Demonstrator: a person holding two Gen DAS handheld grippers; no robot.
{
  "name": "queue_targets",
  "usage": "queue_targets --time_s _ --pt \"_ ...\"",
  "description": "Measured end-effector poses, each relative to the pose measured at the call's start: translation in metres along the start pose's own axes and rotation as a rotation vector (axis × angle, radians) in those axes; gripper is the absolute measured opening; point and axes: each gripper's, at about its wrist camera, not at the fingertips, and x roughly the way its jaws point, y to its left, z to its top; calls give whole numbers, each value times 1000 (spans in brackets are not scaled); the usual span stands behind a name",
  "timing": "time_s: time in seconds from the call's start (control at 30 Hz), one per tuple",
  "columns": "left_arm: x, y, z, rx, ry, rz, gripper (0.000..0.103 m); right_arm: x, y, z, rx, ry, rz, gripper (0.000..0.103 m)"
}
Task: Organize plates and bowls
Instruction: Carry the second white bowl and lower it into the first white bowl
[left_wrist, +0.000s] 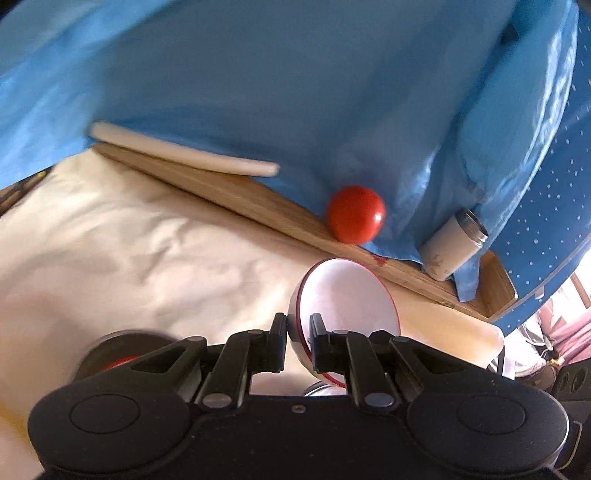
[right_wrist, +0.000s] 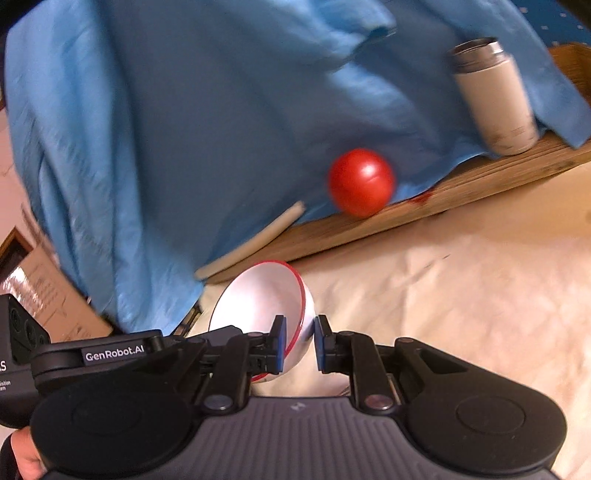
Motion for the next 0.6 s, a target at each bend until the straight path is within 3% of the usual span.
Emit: queue_targets --time_s 0.33,0.6 --pt "-47 58 -17 -17 -19 39 14 22 56 -40 -110 95 5 18" --pt "-56 86 -30 -31 2 55 14 36 77 -60 -169 162 -13 18"
